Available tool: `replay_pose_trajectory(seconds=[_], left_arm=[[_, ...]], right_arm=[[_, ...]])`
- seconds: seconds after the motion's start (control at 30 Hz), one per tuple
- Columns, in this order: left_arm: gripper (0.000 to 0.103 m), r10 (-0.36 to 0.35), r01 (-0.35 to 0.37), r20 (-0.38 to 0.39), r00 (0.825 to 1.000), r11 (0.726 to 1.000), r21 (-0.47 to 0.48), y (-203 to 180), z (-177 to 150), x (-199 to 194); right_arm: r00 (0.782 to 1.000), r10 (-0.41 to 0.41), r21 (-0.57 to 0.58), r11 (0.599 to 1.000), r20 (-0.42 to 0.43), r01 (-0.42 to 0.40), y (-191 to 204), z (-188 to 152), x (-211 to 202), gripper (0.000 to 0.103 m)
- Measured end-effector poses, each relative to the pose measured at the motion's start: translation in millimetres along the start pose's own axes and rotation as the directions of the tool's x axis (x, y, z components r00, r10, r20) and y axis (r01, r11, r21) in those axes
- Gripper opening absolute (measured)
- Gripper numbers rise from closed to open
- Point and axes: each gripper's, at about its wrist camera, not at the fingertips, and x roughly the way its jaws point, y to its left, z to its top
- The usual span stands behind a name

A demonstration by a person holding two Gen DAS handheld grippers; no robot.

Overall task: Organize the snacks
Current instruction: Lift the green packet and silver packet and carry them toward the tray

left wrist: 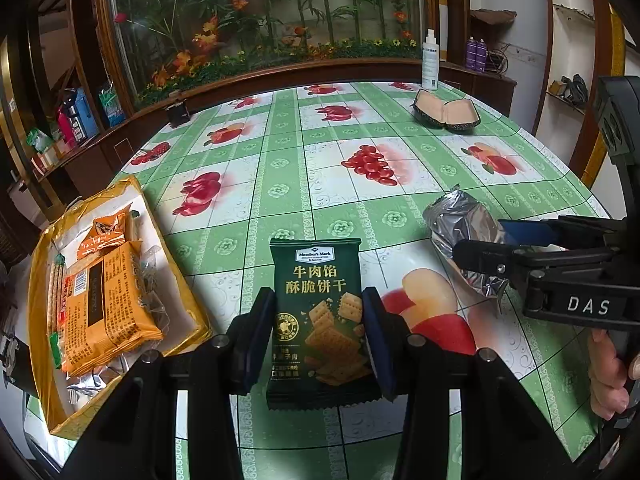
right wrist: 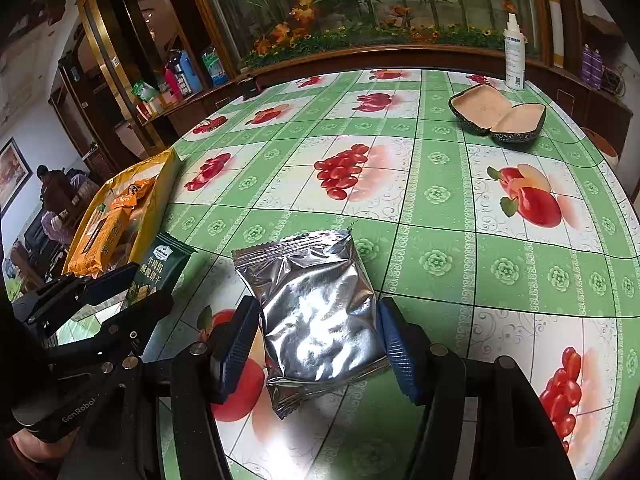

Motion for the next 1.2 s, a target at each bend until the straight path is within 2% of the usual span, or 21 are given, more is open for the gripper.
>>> replay_pose_trajectory(seconds=[0.73,0.9,1.2], left_arm=[[0.043,-0.01,0.011,0.028,1.0,0.999,-0.03,9.3,7.5,-14.3],[0.043,-0.011,0.014,0.047,0.999,0.998,-0.058,19.8,9.6,-23.2],[0.044,0.04,-0.025,0.104,0.994,0.989,-0.147,61.4,13.8,-47.4]], right_arm=[[0.999,0.029,0.008,1.0,-0.013,-0.029,11.2,0.5,4.2,0.066],[0.999,0.042,0.009,0.999,-0.01,-0.042,17.0,5.0,6.2,0.066],[0.997,0.077,-0.022,0.997,-0.016,-0.078,42.9,16.6,15.4,0.066]])
